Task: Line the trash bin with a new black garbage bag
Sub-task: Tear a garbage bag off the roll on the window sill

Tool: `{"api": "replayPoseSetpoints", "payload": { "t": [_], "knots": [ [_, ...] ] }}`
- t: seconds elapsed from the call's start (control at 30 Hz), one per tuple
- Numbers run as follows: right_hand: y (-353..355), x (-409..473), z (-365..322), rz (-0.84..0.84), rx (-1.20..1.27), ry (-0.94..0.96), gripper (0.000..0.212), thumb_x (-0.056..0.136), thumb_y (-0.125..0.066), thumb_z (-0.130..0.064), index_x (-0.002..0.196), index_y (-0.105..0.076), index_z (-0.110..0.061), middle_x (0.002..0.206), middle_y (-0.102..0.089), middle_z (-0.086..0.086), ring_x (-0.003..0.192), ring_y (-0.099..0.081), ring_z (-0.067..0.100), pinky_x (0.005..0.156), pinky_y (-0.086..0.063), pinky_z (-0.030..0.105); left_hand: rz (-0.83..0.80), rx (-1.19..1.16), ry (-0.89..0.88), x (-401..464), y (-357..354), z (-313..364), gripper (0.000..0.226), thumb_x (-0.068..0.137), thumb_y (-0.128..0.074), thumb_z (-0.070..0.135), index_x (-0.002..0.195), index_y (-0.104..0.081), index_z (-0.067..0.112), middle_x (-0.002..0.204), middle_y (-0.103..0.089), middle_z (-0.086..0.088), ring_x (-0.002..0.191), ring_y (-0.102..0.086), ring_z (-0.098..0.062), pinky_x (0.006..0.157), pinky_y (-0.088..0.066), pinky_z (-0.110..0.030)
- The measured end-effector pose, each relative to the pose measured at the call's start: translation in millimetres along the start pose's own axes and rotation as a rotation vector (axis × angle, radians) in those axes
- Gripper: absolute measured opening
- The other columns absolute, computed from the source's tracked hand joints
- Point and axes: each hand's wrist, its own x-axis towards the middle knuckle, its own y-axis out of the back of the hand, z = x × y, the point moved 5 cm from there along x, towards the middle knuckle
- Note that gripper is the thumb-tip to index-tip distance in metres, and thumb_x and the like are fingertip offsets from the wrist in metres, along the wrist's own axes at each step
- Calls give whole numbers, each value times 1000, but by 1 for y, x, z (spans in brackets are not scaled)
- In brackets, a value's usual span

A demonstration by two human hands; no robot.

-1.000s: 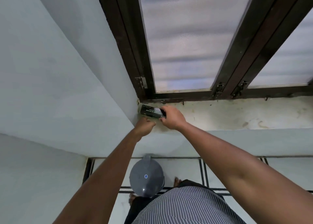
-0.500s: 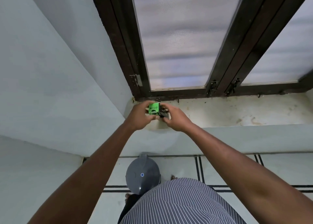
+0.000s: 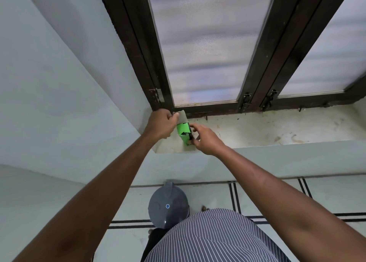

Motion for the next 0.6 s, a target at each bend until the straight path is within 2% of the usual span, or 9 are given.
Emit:
{"api": "replayPoseSetpoints", "payload": {
  "t": [0.07, 0.13, 0.2, 0.3, 0.37, 0.47, 0.53, 0.6],
  "knots": [
    [2, -1, -3, 11, -6, 6, 70, 97, -79, -23, 160, -50, -31, 144, -60, 6, 115, -67, 27, 98, -57, 43, -25, -48, -42, -2, -10, 6, 36, 103, -59, 48, 90, -67, 15, 84, -73, -3, 74, -74, -24, 65, -61, -42],
    [5, -3, -6, 20, -13, 6, 69, 98, -78, -21, 160, -48, -31, 147, -58, 5, 117, -67, 26, 99, -59, 45, -41, 13, -96, -5, -17, 12, 35, 98, -65, 54, 102, -68, 20, 97, -69, 4, 85, -68, -17, 71, -56, -36],
    [6, -5, -6, 23, -4, 0, 69, 98, -79, -20, 159, -49, -31, 147, -58, 5, 116, -68, 26, 98, -60, 46, -80, 36, -106, -5, -25, 12, 41, 95, -70, 55, 116, -69, 20, 108, -64, 3, 93, -65, -15, 76, -54, -33],
    [8, -8, -8, 26, 32, -13, 69, 97, -77, -24, 159, -49, -31, 150, -55, 5, 118, -68, 26, 97, -60, 43, -143, -105, -62, -3, -34, 7, 29, 101, -68, 37, 118, -73, 14, 115, -69, -4, 96, -69, -16, 78, -65, -39],
    [11, -12, -14, 47, 114, -42, 70, 98, -68, -34, 164, -46, -28, 154, -51, 5, 121, -66, 24, 100, -59, 42, -167, -234, -6, -2, -36, 3, 24, 104, -62, 23, 119, -74, 9, 111, -72, -7, 94, -71, -19, 79, -68, -45],
    [16, -16, -24, 148, 216, -73, 70, 100, -56, -49, 166, -46, -24, 155, -53, 5, 132, -59, 23, 111, -53, 46, -203, -424, 98, -3, -41, -6, 27, 104, -56, 9, 123, -74, 8, 116, -72, -9, 101, -72, -21, 87, -67, -41],
    [21, -15, -28, 228, 165, -70, 65, 104, -55, -49, 163, -51, -22, 152, -58, 5, 137, -56, 22, 112, -49, 42, -243, -500, 132, -5, -45, -10, 33, 97, -58, -2, 124, -74, 8, 121, -71, -9, 110, -70, -23, 91, -66, -41],
    [25, -14, -31, 251, 87, -47, 63, 105, -60, -51, 160, -55, -21, 147, -62, 5, 134, -59, 23, 106, -50, 36, -267, -517, 110, -9, -48, -14, 35, 95, -65, -3, 126, -73, 11, 124, -71, -7, 113, -71, -23, 92, -66, -41]
  ]
}}
